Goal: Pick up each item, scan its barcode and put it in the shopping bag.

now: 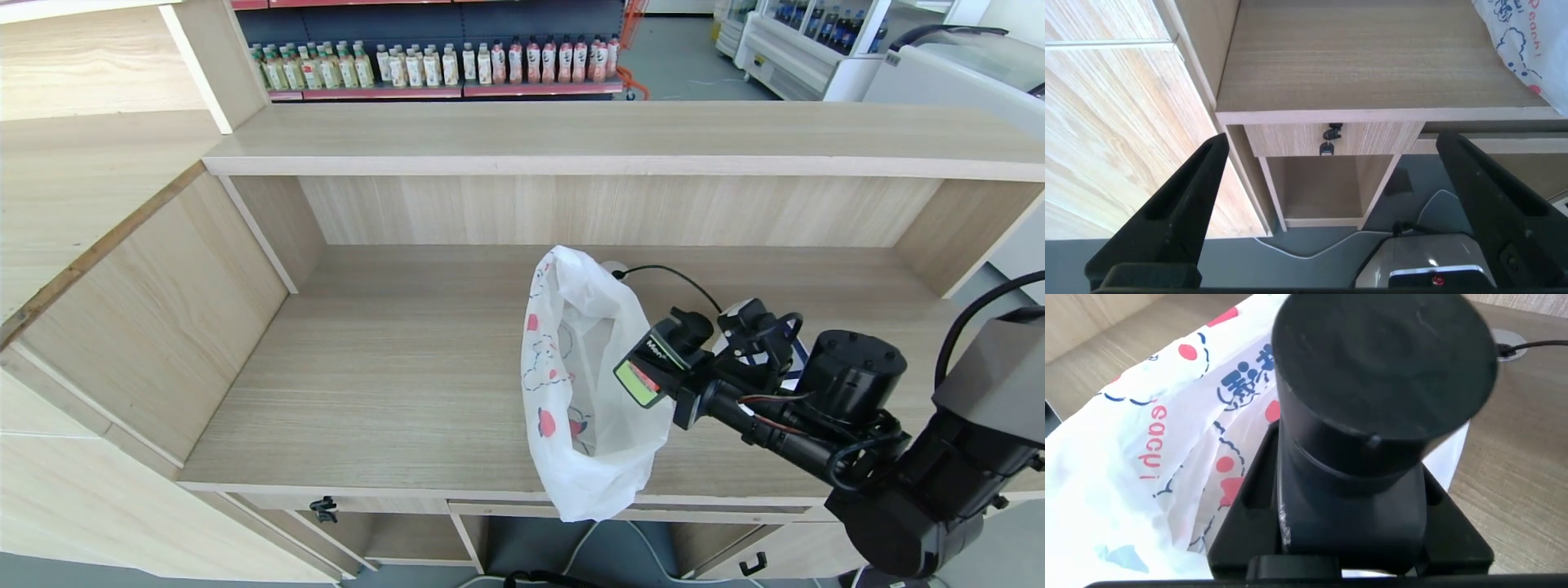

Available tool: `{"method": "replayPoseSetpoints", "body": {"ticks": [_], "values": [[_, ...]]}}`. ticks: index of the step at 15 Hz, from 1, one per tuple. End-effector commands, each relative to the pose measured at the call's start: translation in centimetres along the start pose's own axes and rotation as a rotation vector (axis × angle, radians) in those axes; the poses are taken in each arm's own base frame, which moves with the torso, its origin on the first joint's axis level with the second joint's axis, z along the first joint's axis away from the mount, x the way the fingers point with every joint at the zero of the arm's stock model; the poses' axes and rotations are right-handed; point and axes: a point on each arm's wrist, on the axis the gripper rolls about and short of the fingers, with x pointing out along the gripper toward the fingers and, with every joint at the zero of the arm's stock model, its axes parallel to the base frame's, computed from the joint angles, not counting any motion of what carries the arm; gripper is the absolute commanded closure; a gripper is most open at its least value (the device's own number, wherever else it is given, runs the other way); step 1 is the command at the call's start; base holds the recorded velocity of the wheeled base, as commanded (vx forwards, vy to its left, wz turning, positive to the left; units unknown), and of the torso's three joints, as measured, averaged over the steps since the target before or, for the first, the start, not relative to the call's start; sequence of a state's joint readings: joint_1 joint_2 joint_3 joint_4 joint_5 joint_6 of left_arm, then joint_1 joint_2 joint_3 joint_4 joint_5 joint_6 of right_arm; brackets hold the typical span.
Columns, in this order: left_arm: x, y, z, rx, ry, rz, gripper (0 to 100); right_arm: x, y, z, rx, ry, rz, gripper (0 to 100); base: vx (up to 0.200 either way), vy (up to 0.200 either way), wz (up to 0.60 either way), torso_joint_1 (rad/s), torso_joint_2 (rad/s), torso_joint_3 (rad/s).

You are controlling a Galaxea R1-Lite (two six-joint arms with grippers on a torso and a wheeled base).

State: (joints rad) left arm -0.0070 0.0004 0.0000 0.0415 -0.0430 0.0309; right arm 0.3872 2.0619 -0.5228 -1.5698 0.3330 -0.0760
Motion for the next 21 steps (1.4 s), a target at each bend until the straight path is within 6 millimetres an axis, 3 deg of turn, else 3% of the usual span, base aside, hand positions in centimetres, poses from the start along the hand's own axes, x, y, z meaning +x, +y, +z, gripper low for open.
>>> {"method": "replayPoseSetpoints", "body": {"ticks": [1, 10, 15, 16, 19, 21], "values": [[0.0, 0.0, 0.0, 0.000, 0.000, 0.001, 0, 0.9, 0.1, -0.9, -0.001, 0.012, 0.011, 100, 0.000, 0.000, 0.00, 0.000, 0.00, 0.000], [0.0, 0.0, 0.0, 0.000, -0.001, -0.001, 0, 2.7, 0.1, -3.5, 0.012, 0.052, 0.023, 100, 0.000, 0.000, 0.00, 0.000, 0.00, 0.000], [0.0, 0.0, 0.0, 0.000, -0.001, -0.001, 0, 2.9, 0.5, -3.9, -0.002, 0.061, 0.035, 100, 0.000, 0.000, 0.00, 0.000, 0.00, 0.000], [0.0, 0.0, 0.0, 0.000, 0.000, 0.001, 0, 3.0, 0.5, -3.8, -0.005, 0.059, 0.035, 0, 0.000, 0.000, 0.00, 0.000, 0.00, 0.000], [0.0, 0.0, 0.0, 0.000, -0.001, -0.001, 0, 3.0, 0.4, -2.8, -0.015, 0.026, 0.032, 0, 0.000, 0.000, 0.00, 0.000, 0.00, 0.000], [0.0, 0.0, 0.0, 0.000, 0.000, 0.001, 0, 2.6, 0.3, -0.8, -0.032, -0.028, 0.026, 0, 0.000, 0.000, 0.00, 0.000, 0.00, 0.000]]}}
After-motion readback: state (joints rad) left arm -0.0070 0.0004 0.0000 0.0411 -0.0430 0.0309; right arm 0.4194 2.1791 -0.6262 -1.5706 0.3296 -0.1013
